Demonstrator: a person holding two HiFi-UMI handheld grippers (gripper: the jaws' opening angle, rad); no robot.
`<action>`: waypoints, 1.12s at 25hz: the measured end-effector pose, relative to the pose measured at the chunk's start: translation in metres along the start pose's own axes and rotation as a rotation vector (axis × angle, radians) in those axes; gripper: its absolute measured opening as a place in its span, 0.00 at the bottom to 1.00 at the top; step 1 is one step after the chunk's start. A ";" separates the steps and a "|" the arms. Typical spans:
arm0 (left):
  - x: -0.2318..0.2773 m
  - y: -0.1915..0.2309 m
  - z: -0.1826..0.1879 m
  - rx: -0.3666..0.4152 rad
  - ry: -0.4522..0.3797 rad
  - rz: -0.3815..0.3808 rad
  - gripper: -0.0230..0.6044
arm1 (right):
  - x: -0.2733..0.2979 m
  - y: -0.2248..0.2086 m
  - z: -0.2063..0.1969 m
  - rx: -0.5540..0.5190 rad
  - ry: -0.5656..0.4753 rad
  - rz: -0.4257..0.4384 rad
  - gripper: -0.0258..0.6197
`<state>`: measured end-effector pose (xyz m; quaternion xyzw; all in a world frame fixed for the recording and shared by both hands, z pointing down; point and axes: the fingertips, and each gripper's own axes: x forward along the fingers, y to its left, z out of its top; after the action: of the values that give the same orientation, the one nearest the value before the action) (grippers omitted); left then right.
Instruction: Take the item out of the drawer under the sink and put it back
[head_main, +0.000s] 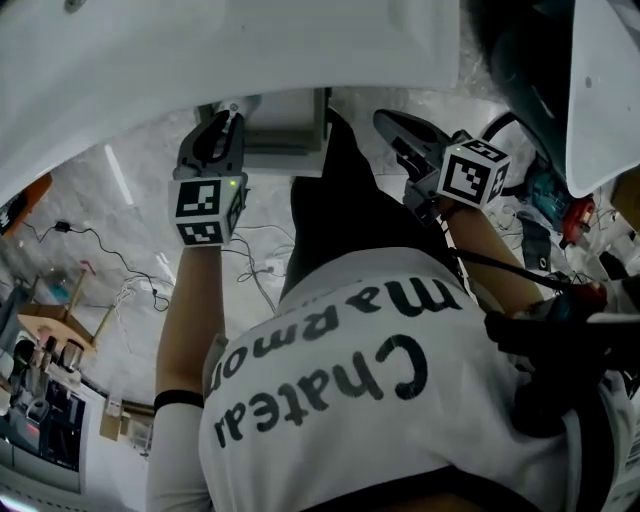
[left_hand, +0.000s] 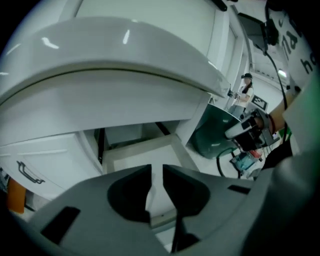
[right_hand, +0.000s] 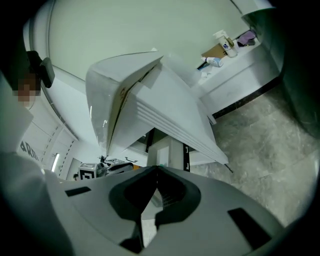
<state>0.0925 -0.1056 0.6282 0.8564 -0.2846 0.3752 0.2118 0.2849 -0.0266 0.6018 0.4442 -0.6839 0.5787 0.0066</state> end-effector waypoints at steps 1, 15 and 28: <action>0.007 -0.001 -0.005 0.013 0.027 -0.014 0.13 | 0.001 -0.004 -0.001 0.004 0.006 -0.006 0.05; 0.077 0.017 -0.066 0.145 0.372 0.015 0.32 | -0.008 -0.040 0.001 0.038 0.032 -0.066 0.05; 0.119 0.045 -0.058 0.298 0.383 0.048 0.32 | -0.036 -0.071 0.000 0.068 0.000 -0.111 0.05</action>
<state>0.0998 -0.1451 0.7619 0.7845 -0.2012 0.5733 0.1244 0.3510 -0.0005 0.6388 0.4814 -0.6382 0.6003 0.0238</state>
